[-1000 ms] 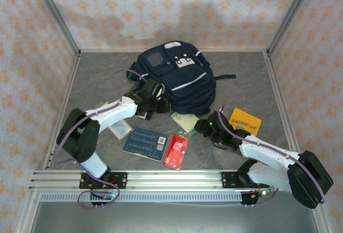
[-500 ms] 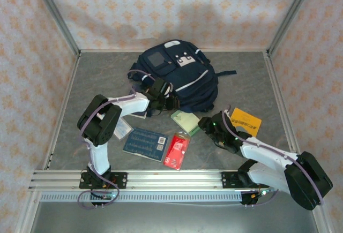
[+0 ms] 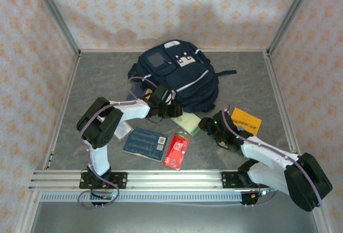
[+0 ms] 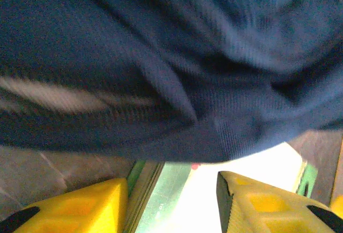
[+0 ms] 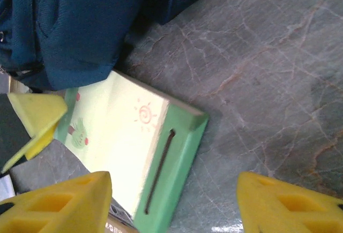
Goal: Pack the student bag
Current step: Rotate the loose stationery at the center of the table, then pick up the loose stationery at the center of the table.
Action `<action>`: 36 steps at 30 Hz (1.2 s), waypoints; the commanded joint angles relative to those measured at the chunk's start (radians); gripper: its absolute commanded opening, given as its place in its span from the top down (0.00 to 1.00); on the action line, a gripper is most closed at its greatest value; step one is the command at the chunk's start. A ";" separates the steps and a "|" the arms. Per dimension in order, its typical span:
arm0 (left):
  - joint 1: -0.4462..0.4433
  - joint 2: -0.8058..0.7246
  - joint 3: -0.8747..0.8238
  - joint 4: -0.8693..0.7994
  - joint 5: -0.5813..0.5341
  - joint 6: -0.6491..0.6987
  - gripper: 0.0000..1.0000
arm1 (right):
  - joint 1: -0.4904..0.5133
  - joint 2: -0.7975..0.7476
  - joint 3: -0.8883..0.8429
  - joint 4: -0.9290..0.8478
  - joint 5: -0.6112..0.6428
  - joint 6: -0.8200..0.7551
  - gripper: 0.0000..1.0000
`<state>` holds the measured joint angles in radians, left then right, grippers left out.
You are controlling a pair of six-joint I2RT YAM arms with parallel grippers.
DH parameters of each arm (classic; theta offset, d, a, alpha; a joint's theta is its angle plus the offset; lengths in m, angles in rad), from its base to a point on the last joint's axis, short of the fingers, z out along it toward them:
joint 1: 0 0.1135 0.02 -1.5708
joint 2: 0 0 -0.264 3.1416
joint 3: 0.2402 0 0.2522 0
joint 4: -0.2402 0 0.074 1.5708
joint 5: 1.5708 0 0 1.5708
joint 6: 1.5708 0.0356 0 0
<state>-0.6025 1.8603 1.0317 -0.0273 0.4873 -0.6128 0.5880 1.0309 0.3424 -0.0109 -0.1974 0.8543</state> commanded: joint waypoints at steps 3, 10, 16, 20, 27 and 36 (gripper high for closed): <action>-0.027 -0.044 -0.049 -0.012 0.060 -0.011 0.52 | -0.009 0.035 0.036 0.007 -0.049 -0.053 0.33; -0.080 -0.030 -0.017 -0.072 0.069 0.040 0.56 | -0.051 0.126 0.066 0.022 -0.096 -0.080 0.24; -0.082 0.013 0.007 -0.108 0.043 0.059 0.72 | -0.128 0.199 0.083 0.061 -0.163 -0.127 0.23; -0.082 0.032 0.027 -0.148 0.013 0.073 0.79 | -0.156 0.242 0.107 0.119 -0.304 -0.187 0.23; -0.082 0.044 0.040 -0.199 -0.028 0.126 0.85 | -0.176 0.217 0.165 0.053 -0.399 -0.288 0.28; -0.082 0.090 0.048 -0.245 -0.053 0.151 0.87 | -0.244 0.167 0.182 0.115 -0.574 -0.299 0.35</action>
<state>-0.6781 1.8812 1.0882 -0.1925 0.4995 -0.4957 0.3374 1.2304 0.4606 -0.0597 -0.6102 0.5743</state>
